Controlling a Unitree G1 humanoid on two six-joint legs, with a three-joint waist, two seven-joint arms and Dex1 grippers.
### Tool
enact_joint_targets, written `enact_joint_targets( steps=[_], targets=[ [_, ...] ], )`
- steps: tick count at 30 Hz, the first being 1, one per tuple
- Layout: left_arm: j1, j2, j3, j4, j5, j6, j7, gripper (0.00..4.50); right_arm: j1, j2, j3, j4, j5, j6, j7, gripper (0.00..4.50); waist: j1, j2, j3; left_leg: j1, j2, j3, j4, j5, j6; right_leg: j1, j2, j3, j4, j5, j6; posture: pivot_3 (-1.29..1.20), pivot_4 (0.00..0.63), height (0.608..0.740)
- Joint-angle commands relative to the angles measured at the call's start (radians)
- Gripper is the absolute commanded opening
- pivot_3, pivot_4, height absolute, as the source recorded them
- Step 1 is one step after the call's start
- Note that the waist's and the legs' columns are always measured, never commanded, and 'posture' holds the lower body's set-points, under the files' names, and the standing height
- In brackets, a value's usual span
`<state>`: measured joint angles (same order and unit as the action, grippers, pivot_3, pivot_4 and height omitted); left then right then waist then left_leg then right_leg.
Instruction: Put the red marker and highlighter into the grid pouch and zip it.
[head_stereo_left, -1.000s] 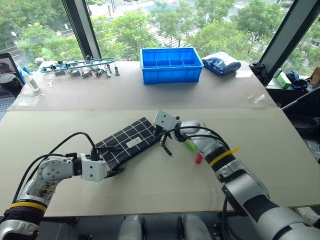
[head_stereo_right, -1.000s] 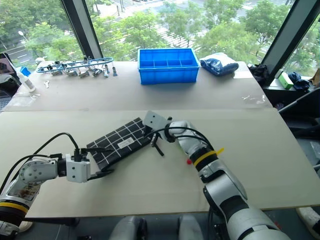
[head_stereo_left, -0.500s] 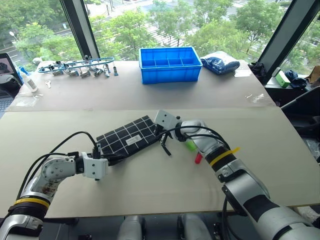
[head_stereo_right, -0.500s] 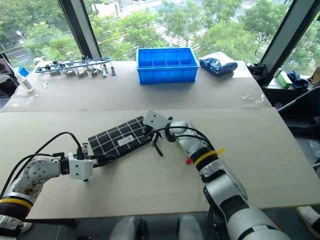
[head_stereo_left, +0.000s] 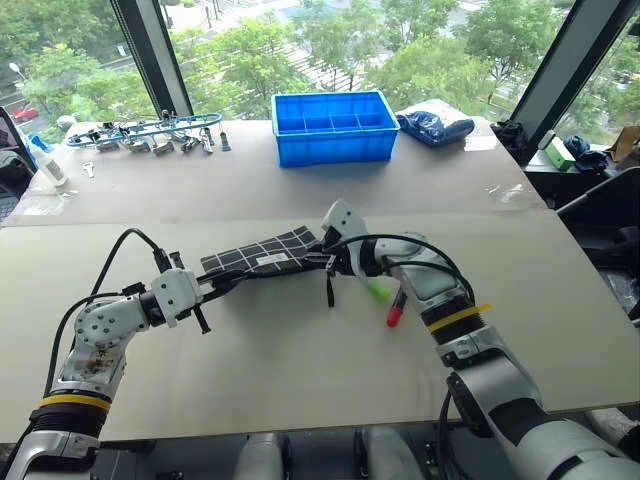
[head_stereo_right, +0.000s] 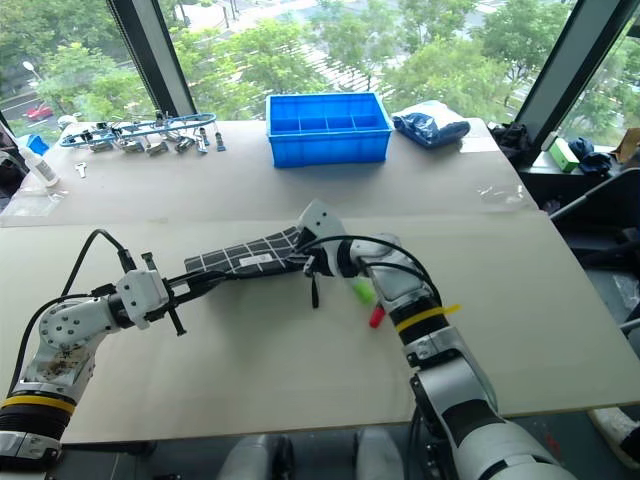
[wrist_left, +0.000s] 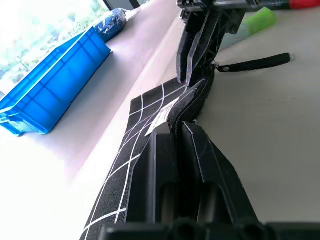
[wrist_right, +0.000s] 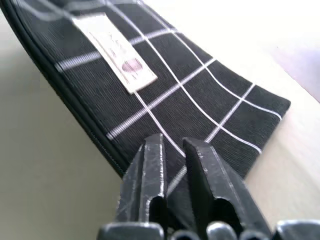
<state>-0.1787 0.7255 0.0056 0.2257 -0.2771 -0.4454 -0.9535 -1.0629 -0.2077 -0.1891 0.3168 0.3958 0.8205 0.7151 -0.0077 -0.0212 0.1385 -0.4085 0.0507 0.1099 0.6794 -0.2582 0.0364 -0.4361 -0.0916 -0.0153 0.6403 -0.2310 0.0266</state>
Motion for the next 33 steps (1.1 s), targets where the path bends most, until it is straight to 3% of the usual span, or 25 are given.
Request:
enact_joint_targets(
  steps=[1, 4, 7, 12, 20, 33],
  targets=[
    [0.008, -0.005, 0.027, -0.048, -0.019, 0.032, -0.003, 0.00, 0.039, -0.081, -0.082, -0.137, 0.151, 0.161, 0.032, 2.88, 0.003, 0.000, 0.000, 0.000, 0.000, 0.000, 0.000, -0.001, 0.001, 0.000, 0.000, 0.000, 0.000, 0.000, 0.000, 0.00, 0.150, 0.740],
    [0.012, -0.019, 0.044, -0.078, -0.043, 0.077, 0.010, 0.00, 0.153, -0.175, -0.018, -0.274, 0.162, 0.207, 0.062, 2.88, 0.000, 0.000, 0.000, -0.002, -0.001, 0.000, -0.001, -0.002, 0.003, 0.000, -0.001, 0.000, 0.000, 0.000, 0.000, 0.00, 0.150, 0.740],
    [0.019, -0.037, 0.070, -0.125, -0.088, 0.140, 0.023, 0.00, 0.345, -0.294, 0.151, -0.448, 0.075, 0.163, 0.079, 2.88, -0.005, 0.000, 0.000, -0.004, -0.001, 0.000, -0.001, -0.002, 0.003, -0.001, -0.001, 0.001, -0.001, 0.000, 0.001, 0.00, 0.150, 0.740],
    [0.031, -0.051, 0.086, -0.164, -0.096, 0.187, 0.023, 0.00, 0.466, -0.263, 0.251, -0.543, 0.034, 0.167, -0.023, 2.88, -0.021, 0.000, 0.000, -0.003, 0.000, 0.000, 0.000, -0.002, 0.003, -0.003, 0.000, 0.003, -0.003, 0.000, 0.001, 0.00, 0.150, 0.740],
    [0.023, -0.063, 0.090, -0.192, -0.093, 0.223, 0.024, 0.00, 0.417, -0.185, 0.362, -0.458, -0.047, 0.098, -0.088, 2.88, -0.011, 0.000, 0.000, -0.001, -0.001, 0.000, 0.000, -0.001, 0.002, -0.002, 0.001, 0.003, -0.002, 0.000, 0.001, 0.00, 0.150, 0.740],
    [0.029, -0.078, 0.103, -0.238, -0.087, 0.254, 0.038, 0.00, 0.296, -0.047, 0.414, -0.128, -0.161, -0.081, -0.108, 2.88, -0.006, 0.000, 0.000, -0.001, -0.001, 0.001, 0.001, -0.001, 0.001, -0.002, 0.001, 0.003, -0.002, 0.000, 0.001, 0.00, 0.150, 0.740]
  ],
)
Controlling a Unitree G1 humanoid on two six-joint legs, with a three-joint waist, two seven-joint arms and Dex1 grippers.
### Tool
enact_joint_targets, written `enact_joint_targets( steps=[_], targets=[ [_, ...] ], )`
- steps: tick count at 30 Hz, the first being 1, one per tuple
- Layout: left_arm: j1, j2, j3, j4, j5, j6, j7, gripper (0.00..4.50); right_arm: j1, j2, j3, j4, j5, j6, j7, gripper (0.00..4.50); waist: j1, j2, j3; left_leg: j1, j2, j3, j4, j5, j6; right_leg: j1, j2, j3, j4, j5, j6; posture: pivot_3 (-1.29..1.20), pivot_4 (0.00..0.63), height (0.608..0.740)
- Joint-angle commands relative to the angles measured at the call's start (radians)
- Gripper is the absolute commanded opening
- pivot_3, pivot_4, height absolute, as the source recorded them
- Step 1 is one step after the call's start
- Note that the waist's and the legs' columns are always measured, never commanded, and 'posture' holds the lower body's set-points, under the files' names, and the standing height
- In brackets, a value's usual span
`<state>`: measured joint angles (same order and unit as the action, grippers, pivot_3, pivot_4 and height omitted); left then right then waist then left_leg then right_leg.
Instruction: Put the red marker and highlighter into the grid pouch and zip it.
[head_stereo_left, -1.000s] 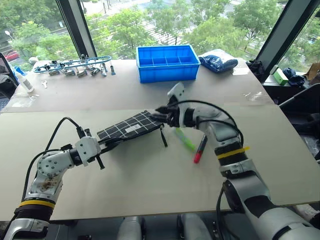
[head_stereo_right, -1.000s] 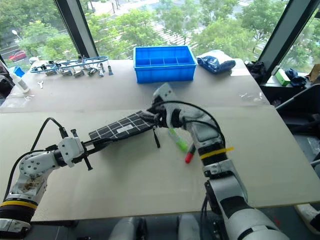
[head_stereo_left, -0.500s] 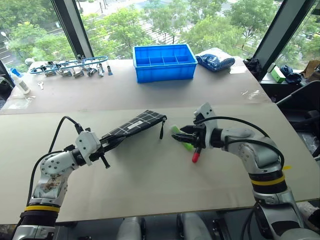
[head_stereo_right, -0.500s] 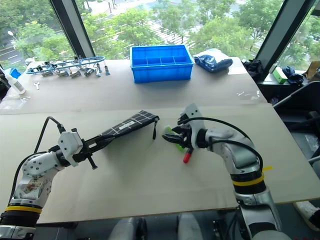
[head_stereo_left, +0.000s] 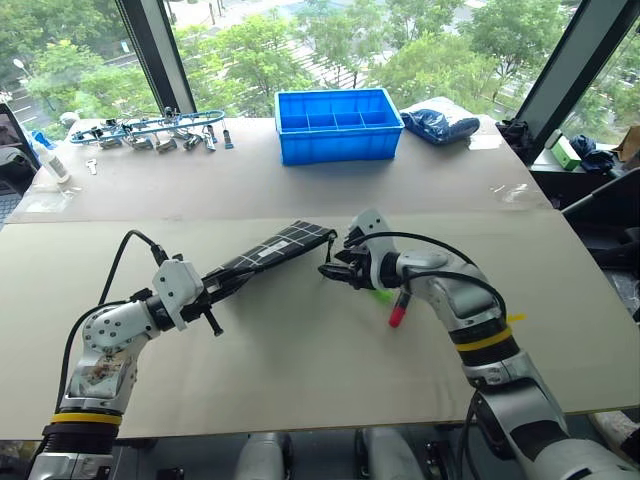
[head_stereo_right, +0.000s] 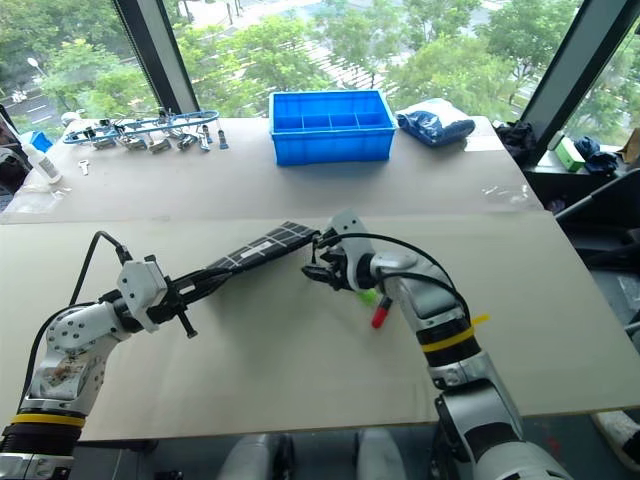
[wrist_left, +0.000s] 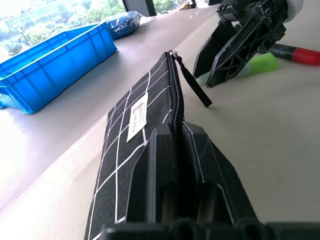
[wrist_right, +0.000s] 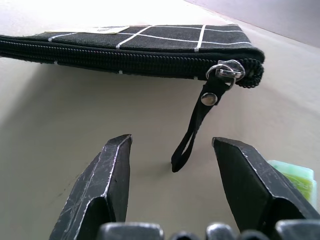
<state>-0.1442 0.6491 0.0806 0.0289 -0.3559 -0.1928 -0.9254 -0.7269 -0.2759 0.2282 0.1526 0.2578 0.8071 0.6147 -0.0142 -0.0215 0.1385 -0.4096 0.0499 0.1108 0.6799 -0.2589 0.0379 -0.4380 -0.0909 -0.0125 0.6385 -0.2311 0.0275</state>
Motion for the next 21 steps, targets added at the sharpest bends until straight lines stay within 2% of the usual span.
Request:
enact_joint_targets(
  steps=[1, 3, 6, 12, 13, 21],
  targets=[
    [-0.004, -0.001, 0.029, -0.044, -0.008, 0.002, 0.010, 0.00, -0.048, 0.030, -0.004, 0.055, -0.031, -0.082, -0.011, 2.88, 0.000, 0.000, 0.000, 0.000, 0.000, 0.000, 0.000, 0.000, 0.000, 0.000, 0.000, 0.000, 0.000, 0.000, 0.000, 0.00, 0.150, 0.740],
    [-0.005, 0.000, 0.032, -0.045, -0.007, 0.005, 0.011, 0.00, -0.061, 0.041, -0.003, 0.084, -0.046, -0.107, -0.011, 2.88, -0.001, 0.000, 0.000, 0.000, 0.000, 0.000, 0.000, 0.000, 0.000, 0.000, 0.000, 0.000, 0.000, 0.000, 0.000, 0.00, 0.150, 0.740],
    [-0.006, 0.000, 0.035, -0.044, -0.006, 0.006, 0.010, 0.00, -0.068, 0.048, -0.007, 0.107, -0.060, -0.139, -0.001, 2.22, 0.000, 0.000, 0.000, 0.000, 0.000, 0.000, 0.000, 0.000, 0.000, 0.000, 0.000, 0.000, 0.001, 0.000, 0.000, 0.00, 0.150, 0.740],
    [-0.017, -0.001, 0.028, -0.039, 0.000, 0.007, 0.005, 0.00, -0.062, 0.044, -0.012, 0.078, -0.047, -0.155, 0.051, 0.14, -0.001, 0.000, 0.000, 0.000, 0.000, 0.000, 0.000, 0.000, 0.000, 0.000, 0.000, 0.000, 0.001, 0.000, 0.000, 0.00, 0.150, 0.740],
    [-0.018, -0.002, 0.027, -0.039, 0.001, 0.007, 0.004, 0.00, -0.059, 0.043, -0.011, 0.066, -0.041, -0.153, 0.064, 0.03, -0.001, 0.000, 0.000, 0.000, 0.000, 0.000, 0.000, 0.000, 0.000, 0.000, 0.000, 0.000, 0.001, 0.000, 0.000, 0.00, 0.150, 0.740],
    [-0.024, -0.005, 0.022, -0.033, 0.005, 0.006, -0.005, 0.00, -0.054, 0.051, 0.000, -0.011, 0.016, -0.087, 0.174, 0.03, -0.001, 0.000, 0.000, 0.000, 0.000, 0.000, 0.000, 0.000, 0.000, 0.000, 0.000, 0.000, 0.001, 0.000, 0.000, 0.00, 0.150, 0.740]
  ],
)
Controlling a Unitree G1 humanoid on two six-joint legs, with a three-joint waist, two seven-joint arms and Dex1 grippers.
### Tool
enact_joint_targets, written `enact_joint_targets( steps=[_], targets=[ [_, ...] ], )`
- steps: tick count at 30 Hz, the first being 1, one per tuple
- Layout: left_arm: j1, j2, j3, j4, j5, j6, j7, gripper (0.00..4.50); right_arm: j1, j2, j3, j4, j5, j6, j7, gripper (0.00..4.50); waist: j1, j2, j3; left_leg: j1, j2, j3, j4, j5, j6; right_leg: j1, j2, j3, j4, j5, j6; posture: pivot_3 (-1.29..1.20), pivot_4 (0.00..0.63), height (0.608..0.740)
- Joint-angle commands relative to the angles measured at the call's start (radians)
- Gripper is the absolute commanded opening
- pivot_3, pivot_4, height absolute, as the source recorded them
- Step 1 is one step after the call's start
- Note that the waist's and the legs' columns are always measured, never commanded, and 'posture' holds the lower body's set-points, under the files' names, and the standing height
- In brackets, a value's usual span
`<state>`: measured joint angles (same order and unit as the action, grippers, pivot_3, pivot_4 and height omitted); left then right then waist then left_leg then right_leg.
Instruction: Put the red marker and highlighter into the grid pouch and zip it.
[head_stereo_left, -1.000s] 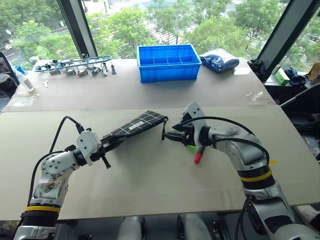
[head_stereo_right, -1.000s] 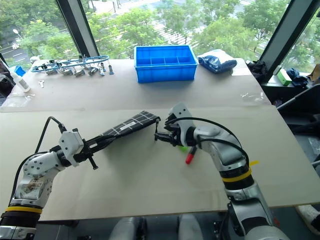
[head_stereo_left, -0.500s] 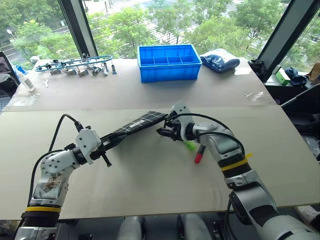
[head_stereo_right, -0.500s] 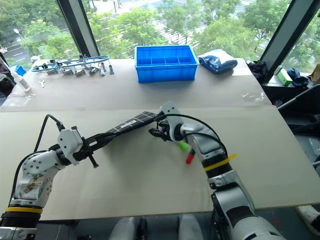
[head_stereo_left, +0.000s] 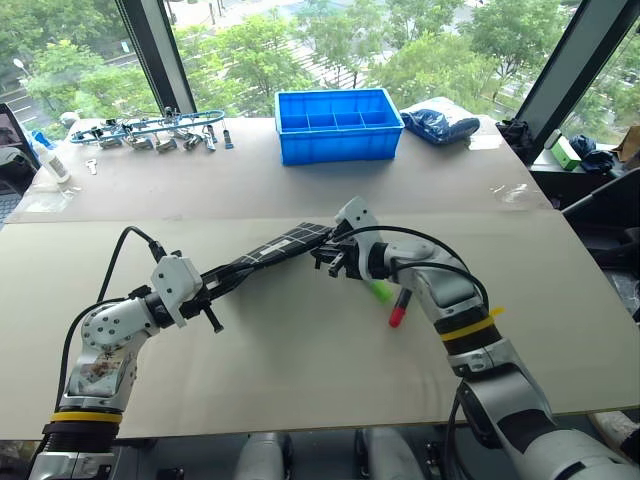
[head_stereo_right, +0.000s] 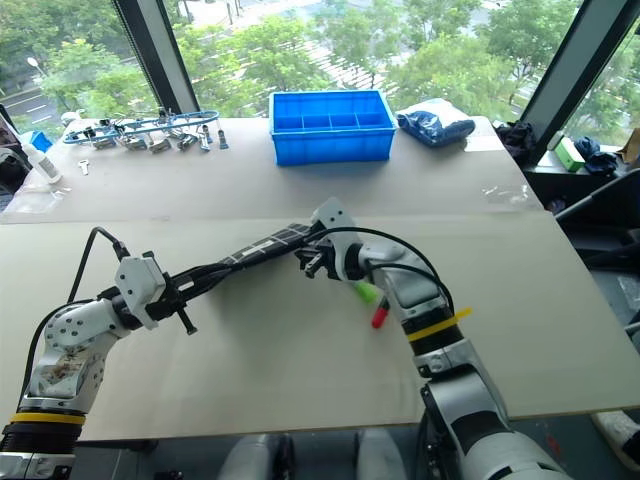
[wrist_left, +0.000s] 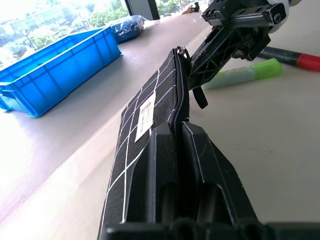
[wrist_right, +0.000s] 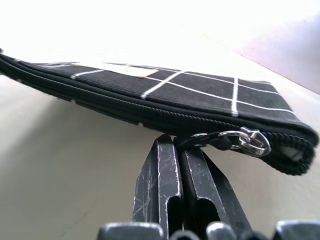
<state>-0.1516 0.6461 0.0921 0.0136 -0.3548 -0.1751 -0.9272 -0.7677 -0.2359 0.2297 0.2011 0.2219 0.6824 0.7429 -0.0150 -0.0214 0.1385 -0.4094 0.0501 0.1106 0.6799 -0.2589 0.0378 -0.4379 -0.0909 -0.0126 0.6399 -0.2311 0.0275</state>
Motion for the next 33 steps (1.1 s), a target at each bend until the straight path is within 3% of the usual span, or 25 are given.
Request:
enact_joint_targets(
  steps=[1, 10, 14, 19, 26, 33],
  targets=[
    [-0.018, -0.004, 0.009, -0.017, 0.005, -0.013, -0.004, 0.00, -0.015, 0.014, 0.001, -0.072, 0.065, 0.064, 0.059, 0.03, 0.000, 0.000, 0.000, 0.000, 0.000, 0.000, 0.000, 0.000, 0.000, 0.000, 0.000, 0.000, 0.000, 0.000, 0.000, 0.00, 0.150, 0.740],
    [-0.026, -0.018, -0.001, -0.015, 0.013, -0.013, -0.011, 0.00, -0.044, 0.061, 0.076, -0.057, 0.050, 0.117, 0.076, 0.03, 0.000, 0.000, 0.000, 0.000, 0.000, 0.000, 0.000, 0.000, 0.000, 0.000, 0.000, 0.000, 0.000, 0.000, 0.000, 0.00, 0.150, 0.740],
    [-0.034, -0.021, 0.001, -0.010, 0.013, -0.012, -0.014, 0.00, -0.127, 0.161, -0.033, 0.002, 0.153, 0.195, 0.056, 0.03, 0.000, 0.000, 0.000, 0.000, 0.000, 0.000, 0.000, 0.000, -0.001, 0.000, 0.000, 0.000, 0.000, 0.000, 0.000, 0.00, 0.150, 0.740],
    [-0.047, -0.027, -0.002, 0.000, 0.016, -0.012, -0.019, 0.00, -0.154, 0.208, -0.058, -0.009, 0.220, 0.268, 0.082, 0.03, 0.002, 0.000, 0.000, 0.000, 0.000, 0.000, 0.000, 0.000, -0.001, 0.001, 0.000, -0.001, 0.001, 0.000, 0.000, 0.00, 0.150, 0.740],
    [-0.052, -0.038, 0.001, 0.000, 0.018, -0.010, -0.022, 0.00, -0.101, 0.182, 0.089, 0.000, 0.145, 0.247, 0.106, 0.03, -0.002, 0.000, 0.000, -0.001, 0.000, 0.000, 0.000, 0.000, -0.001, 0.001, 0.000, -0.002, 0.001, 0.001, 0.001, 0.00, 0.150, 0.740],
    [-0.043, -0.040, 0.007, -0.011, 0.016, -0.003, -0.023, 0.00, -0.141, 0.204, 0.048, 0.037, 0.161, 0.225, 0.100, 0.03, -0.003, 0.000, 0.000, -0.001, 0.000, 0.000, 0.000, 0.001, -0.001, 0.000, 0.000, -0.001, 0.001, 0.001, 0.000, 0.00, 0.150, 0.740]
  ],
)
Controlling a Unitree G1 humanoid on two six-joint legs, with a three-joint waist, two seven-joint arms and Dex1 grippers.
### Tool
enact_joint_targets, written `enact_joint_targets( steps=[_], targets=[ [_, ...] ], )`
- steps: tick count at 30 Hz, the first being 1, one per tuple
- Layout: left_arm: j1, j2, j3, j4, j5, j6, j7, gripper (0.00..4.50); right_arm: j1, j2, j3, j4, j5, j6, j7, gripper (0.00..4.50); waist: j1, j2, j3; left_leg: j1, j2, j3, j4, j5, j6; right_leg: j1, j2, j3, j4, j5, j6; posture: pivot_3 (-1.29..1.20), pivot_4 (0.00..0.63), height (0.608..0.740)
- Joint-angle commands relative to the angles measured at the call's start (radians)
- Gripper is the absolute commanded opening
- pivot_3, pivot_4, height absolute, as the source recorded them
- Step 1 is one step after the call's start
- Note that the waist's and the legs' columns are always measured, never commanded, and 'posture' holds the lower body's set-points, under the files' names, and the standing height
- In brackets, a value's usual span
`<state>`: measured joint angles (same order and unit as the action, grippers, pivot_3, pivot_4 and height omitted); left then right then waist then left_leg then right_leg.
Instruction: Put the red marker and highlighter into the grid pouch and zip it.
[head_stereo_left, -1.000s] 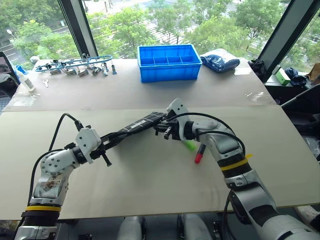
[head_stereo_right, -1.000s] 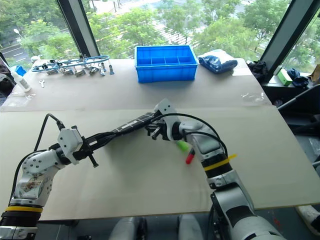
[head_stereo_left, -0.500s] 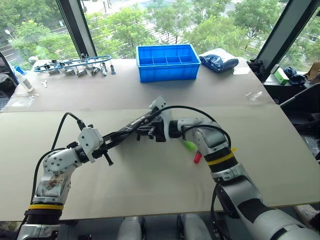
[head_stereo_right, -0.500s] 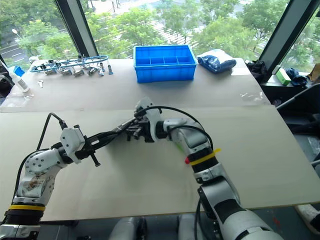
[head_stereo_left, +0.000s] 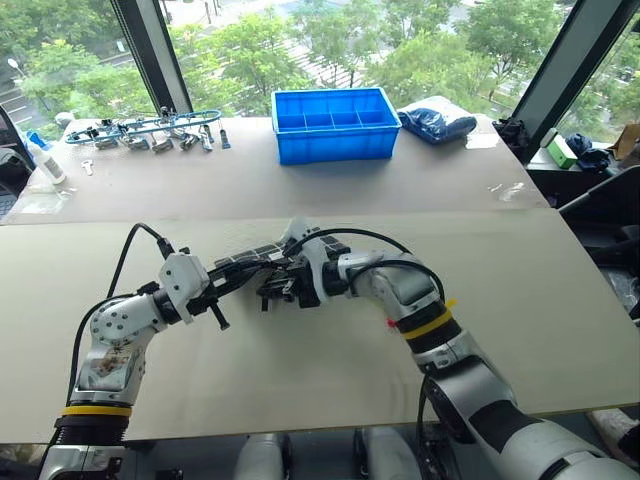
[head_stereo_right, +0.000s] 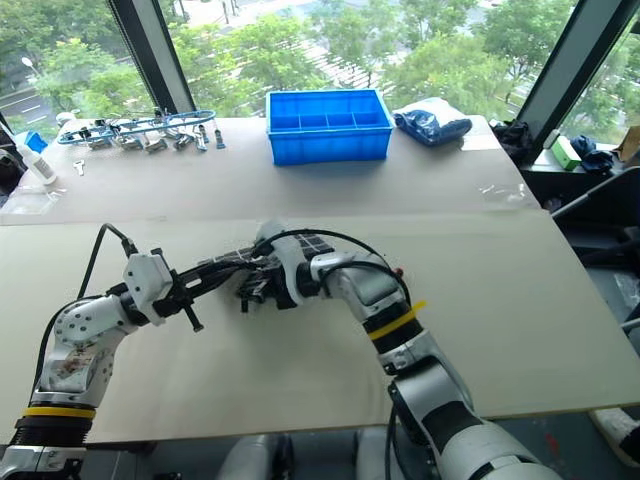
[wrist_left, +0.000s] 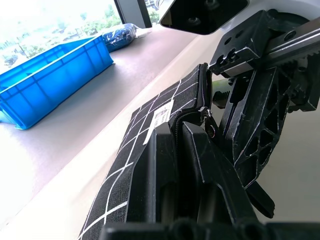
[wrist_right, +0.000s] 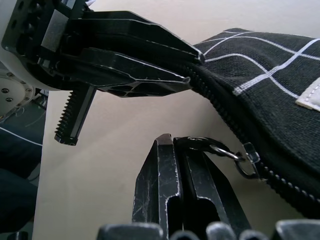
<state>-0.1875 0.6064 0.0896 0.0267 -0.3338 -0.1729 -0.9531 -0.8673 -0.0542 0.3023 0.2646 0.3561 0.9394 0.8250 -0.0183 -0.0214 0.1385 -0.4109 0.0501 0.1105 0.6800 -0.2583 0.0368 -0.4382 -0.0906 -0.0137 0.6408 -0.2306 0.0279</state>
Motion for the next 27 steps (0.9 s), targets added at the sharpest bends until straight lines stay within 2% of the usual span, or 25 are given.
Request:
enact_joint_targets(
  steps=[1, 6, 11, 16, 20, 23, 25, 27],
  targets=[
    [-0.008, 0.001, 0.009, -0.023, -0.005, -0.004, 0.002, 0.00, -0.043, 0.022, -0.019, -0.028, 0.024, -0.037, 0.025, 0.03, 0.000, 0.000, 0.000, 0.000, 0.000, 0.000, 0.000, 0.000, 0.000, 0.000, 0.000, 0.000, 0.000, 0.000, 0.000, 0.00, 0.150, 0.740],
    [-0.013, 0.001, 0.008, -0.021, -0.004, -0.005, 0.001, 0.00, -0.035, 0.011, -0.019, -0.030, 0.006, -0.089, 0.027, 0.03, 0.000, 0.000, 0.000, 0.000, 0.000, 0.000, 0.000, 0.000, 0.000, 0.000, 0.000, 0.000, 0.000, 0.000, 0.000, 0.00, 0.150, 0.740],
    [-0.007, 0.001, 0.007, -0.024, -0.002, -0.006, 0.002, 0.00, -0.036, -0.073, -0.087, -0.109, 0.057, -0.026, 0.045, 1.45, 0.001, 0.000, 0.000, 0.000, 0.000, 0.000, 0.000, 0.000, 0.000, 0.000, 0.000, 0.000, 0.000, 0.000, 0.000, 0.00, 0.150, 0.740],
    [-0.002, -0.002, 0.006, -0.031, -0.001, -0.005, 0.006, 0.00, 0.047, -0.250, -0.206, -0.339, 0.194, 0.051, 0.127, 1.45, 0.010, 0.000, 0.000, -0.002, 0.000, -0.001, 0.000, 0.000, 0.001, 0.001, -0.001, -0.001, 0.000, 0.000, 0.001, 0.00, 0.150, 0.740],
    [0.008, -0.004, 0.010, -0.040, -0.002, -0.006, 0.010, 0.00, 0.139, -0.369, -0.335, -0.552, 0.329, 0.142, 0.121, 1.45, 0.008, 0.000, 0.000, -0.002, 0.000, -0.001, 0.000, -0.001, 0.002, 0.001, -0.001, -0.001, -0.001, 0.000, 0.001, 0.00, 0.150, 0.740],
    [0.025, -0.002, 0.019, -0.046, -0.005, -0.009, 0.010, 0.00, 0.206, -0.395, -0.438, -0.659, 0.349, 0.258, -0.040, 1.45, 0.002, 0.000, 0.000, -0.001, 0.000, -0.002, 0.000, -0.001, 0.002, 0.001, 0.000, 0.000, -0.001, 0.000, 0.001, 0.00, 0.150, 0.740],
    [0.036, 0.000, 0.024, -0.047, -0.005, -0.013, 0.011, 0.00, 0.222, -0.333, -0.533, -0.670, 0.309, 0.394, -0.220, 1.45, 0.000, -0.001, 0.000, 0.001, 0.000, -0.001, 0.000, -0.001, 0.002, 0.001, 0.000, 0.001, -0.002, 0.000, 0.000, 0.00, 0.150, 0.740],
    [0.041, -0.001, 0.027, -0.047, -0.006, -0.013, 0.014, 0.00, 0.255, -0.309, -0.563, -0.705, 0.239, 0.463, -0.360, 1.45, 0.001, -0.001, 0.000, 0.003, 0.000, -0.001, 0.000, -0.001, 0.001, 0.001, 0.000, 0.002, -0.002, 0.000, 0.000, 0.00, 0.150, 0.740]
  ],
)
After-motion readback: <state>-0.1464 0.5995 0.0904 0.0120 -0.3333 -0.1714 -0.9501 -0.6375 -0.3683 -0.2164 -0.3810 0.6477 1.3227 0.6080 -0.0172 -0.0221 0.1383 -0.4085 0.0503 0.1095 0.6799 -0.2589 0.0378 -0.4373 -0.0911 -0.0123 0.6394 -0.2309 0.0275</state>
